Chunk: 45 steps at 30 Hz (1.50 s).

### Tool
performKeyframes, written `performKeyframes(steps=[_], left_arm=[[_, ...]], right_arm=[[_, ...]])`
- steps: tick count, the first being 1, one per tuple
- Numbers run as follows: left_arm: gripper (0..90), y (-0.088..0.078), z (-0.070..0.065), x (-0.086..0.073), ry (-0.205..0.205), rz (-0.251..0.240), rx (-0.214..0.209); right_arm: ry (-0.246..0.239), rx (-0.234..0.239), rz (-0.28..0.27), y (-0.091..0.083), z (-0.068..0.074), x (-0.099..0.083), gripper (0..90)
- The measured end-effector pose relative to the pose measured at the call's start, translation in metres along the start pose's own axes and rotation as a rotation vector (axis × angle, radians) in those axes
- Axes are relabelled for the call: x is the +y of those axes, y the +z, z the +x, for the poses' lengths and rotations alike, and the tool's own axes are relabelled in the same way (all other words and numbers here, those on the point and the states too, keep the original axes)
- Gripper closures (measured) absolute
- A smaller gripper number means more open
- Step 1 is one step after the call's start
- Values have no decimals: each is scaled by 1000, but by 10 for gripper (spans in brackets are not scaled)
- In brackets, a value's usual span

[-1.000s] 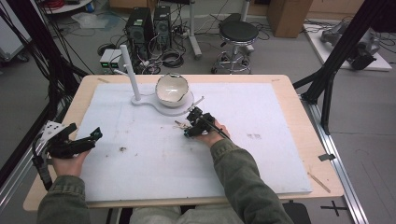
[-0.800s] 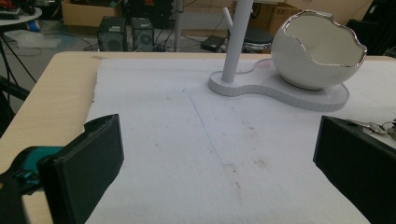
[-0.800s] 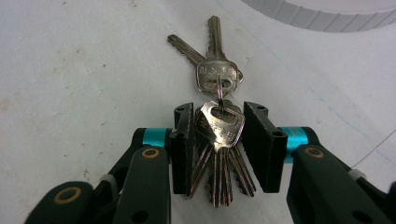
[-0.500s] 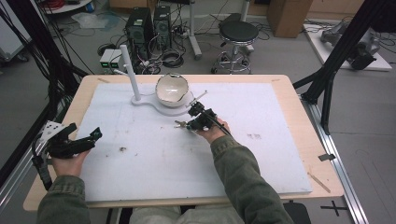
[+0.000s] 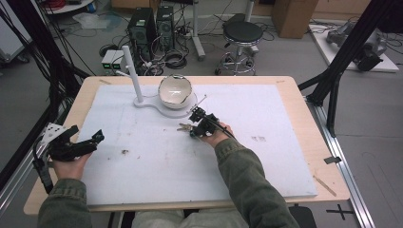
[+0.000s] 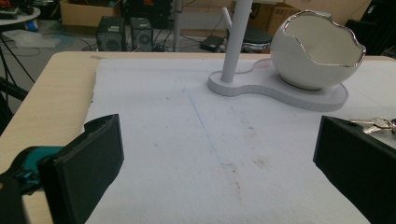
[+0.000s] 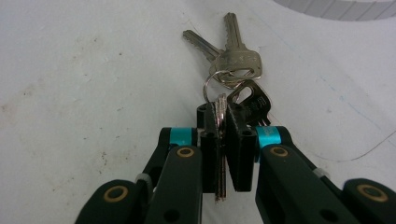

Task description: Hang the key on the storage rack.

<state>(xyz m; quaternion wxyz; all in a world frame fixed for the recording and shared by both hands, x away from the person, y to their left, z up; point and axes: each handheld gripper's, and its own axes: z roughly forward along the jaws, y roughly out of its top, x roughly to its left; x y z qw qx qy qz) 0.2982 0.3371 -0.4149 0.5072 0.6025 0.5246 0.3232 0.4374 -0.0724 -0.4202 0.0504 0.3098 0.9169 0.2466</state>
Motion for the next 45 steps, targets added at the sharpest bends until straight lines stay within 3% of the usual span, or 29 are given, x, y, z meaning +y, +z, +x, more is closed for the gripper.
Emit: performKeyframes(steps=[20,32,45], left_arm=[[22,0,0,0,0,2,-1],[22,0,0,0,-5,-2,0],[22,0,0,0,-6,-2,-3]], right_arm=[[41,12,-92,-28,-7,0,852],[50,27,-167,-54,-7,19,851],[25,38,-212,-74,1,44,851]])
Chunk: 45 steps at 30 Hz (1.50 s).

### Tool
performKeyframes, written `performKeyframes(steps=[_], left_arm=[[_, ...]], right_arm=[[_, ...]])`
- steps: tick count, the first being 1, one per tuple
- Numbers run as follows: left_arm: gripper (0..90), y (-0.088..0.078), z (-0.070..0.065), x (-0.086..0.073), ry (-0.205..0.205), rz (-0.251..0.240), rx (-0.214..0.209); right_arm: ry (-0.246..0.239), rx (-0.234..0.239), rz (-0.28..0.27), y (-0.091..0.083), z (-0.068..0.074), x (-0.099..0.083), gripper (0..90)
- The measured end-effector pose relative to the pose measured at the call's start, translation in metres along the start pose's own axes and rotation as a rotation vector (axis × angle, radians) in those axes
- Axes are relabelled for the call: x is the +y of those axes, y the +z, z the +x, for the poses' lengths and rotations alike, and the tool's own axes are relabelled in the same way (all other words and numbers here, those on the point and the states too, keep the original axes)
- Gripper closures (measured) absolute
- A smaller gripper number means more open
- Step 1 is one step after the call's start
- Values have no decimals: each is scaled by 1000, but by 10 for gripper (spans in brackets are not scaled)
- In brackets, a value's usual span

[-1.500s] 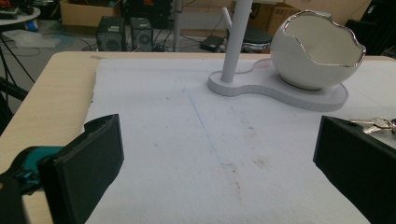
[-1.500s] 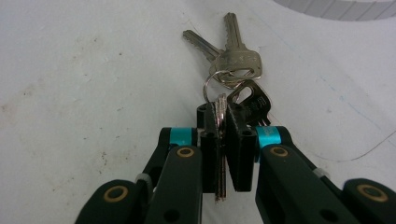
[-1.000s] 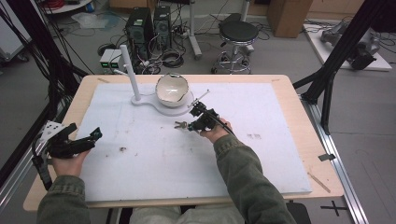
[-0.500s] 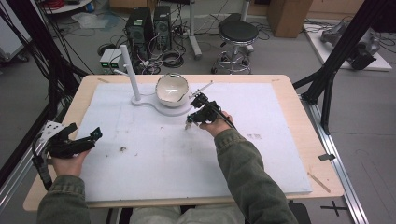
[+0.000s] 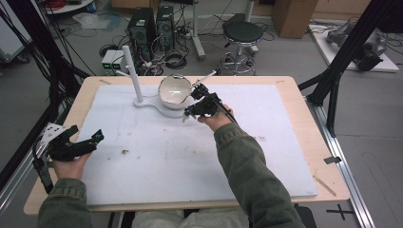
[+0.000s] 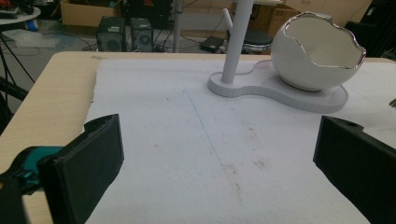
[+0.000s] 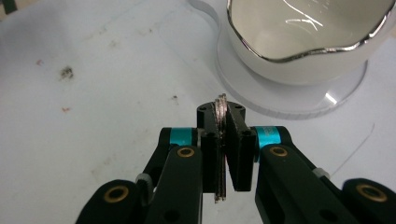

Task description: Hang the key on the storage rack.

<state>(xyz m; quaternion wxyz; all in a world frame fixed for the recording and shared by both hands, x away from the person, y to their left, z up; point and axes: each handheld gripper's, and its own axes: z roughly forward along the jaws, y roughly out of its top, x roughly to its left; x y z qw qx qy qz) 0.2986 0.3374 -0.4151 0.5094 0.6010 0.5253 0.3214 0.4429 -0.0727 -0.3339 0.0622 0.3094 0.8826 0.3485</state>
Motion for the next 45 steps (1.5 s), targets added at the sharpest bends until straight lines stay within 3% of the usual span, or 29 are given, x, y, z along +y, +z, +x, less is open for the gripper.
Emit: performKeyframes(steps=[31,39,45], left_arm=[[22,0,0,0,-3,3,-5],[22,0,0,0,-4,2,-8],[22,0,0,0,-9,1,-8]], right_arm=[[-9,101,-121,-18,12,79,851],[-8,109,-126,-18,12,88,851],[-28,116,-122,-21,16,107,851]])
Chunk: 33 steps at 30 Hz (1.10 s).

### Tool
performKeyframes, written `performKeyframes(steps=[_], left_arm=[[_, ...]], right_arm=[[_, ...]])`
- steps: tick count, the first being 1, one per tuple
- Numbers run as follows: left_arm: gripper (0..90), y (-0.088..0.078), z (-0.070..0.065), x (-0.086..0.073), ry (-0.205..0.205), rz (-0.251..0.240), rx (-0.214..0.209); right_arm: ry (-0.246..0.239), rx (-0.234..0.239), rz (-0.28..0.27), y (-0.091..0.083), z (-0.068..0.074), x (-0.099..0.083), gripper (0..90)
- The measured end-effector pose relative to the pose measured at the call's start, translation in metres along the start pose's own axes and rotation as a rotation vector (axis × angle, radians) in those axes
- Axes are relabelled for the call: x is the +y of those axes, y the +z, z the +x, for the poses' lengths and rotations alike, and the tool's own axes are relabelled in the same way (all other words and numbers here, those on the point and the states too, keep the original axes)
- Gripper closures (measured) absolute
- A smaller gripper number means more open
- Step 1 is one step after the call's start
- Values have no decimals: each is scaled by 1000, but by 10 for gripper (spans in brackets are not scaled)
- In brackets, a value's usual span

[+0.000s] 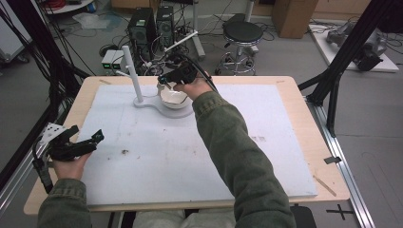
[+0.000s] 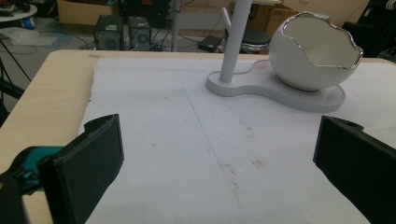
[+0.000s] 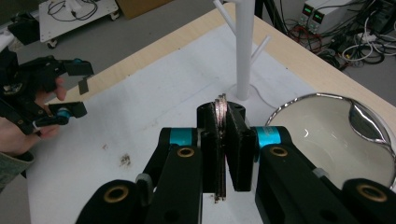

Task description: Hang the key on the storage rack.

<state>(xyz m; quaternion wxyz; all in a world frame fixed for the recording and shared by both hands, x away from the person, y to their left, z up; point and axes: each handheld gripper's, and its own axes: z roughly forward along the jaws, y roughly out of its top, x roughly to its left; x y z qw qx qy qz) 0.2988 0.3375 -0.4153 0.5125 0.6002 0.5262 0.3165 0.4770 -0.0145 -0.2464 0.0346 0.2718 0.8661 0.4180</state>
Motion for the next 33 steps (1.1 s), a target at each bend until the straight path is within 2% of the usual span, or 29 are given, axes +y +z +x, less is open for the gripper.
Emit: performKeyframes(steps=[5,20,26,33], left_arm=[[22,-1,0,0,-2,-3,-4],[22,-1,1,0,-15,-7,-11],[22,0,1,0,-16,-5,-17],[22,0,2,0,-22,-10,-17]], right_arm=[[-1,0,1,4,2,10,851],[-26,34,10,29,17,46,851],[-36,46,17,43,23,53,851],[-38,35,7,50,27,64,850]])
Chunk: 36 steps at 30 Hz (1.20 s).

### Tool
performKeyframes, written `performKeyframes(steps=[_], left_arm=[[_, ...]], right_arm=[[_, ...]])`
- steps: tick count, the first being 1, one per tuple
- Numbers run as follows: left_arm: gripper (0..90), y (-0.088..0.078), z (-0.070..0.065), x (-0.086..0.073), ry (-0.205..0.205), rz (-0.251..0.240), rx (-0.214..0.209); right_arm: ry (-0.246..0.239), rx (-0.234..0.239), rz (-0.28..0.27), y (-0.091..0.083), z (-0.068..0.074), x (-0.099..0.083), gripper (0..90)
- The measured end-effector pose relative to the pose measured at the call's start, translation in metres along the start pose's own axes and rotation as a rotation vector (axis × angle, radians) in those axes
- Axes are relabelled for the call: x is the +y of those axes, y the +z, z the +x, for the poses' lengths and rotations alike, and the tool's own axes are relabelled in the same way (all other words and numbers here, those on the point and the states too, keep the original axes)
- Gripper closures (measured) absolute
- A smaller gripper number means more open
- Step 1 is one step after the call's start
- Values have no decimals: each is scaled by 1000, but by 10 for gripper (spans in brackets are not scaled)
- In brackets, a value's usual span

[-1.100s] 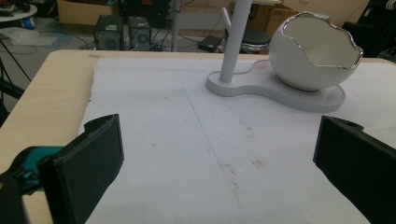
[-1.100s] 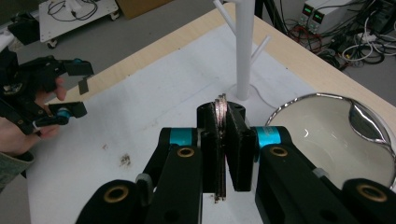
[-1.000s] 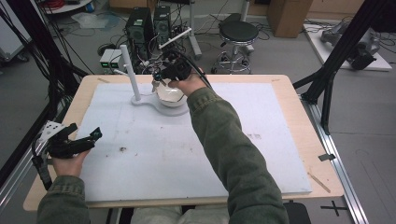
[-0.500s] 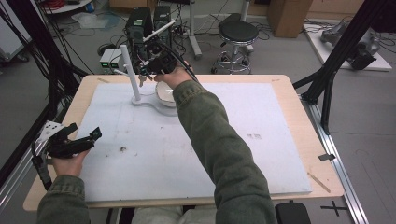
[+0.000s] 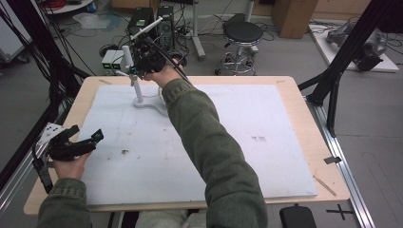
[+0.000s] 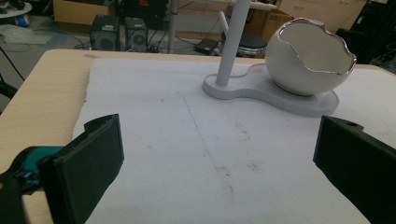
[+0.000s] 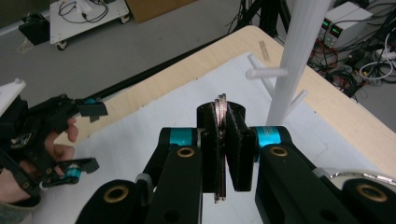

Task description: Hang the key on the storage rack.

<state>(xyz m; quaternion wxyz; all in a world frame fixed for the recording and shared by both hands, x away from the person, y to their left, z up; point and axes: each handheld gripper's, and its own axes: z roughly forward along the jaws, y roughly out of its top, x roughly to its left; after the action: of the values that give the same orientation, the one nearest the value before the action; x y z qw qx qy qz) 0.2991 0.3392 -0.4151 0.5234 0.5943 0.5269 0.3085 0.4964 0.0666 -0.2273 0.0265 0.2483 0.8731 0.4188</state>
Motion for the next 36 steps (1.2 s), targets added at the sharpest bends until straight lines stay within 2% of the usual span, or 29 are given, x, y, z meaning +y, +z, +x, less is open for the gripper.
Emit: performKeyframes(steps=[6,13,21,25,30,36], left_arm=[[22,0,1,0,-1,2,1],[22,0,1,0,-5,-5,0],[22,1,2,0,-19,-17,-1],[22,2,3,0,-19,-17,-4],[22,2,3,0,-22,-19,-4],[22,2,3,0,-25,-22,-7]], right_arm=[[2,-14,8,9,-1,11,851],[48,-33,25,25,-8,21,851],[58,-56,26,33,-7,30,851],[69,-76,28,35,-7,32,851],[95,-59,25,34,-8,30,850],[84,-72,33,33,-12,28,851]])
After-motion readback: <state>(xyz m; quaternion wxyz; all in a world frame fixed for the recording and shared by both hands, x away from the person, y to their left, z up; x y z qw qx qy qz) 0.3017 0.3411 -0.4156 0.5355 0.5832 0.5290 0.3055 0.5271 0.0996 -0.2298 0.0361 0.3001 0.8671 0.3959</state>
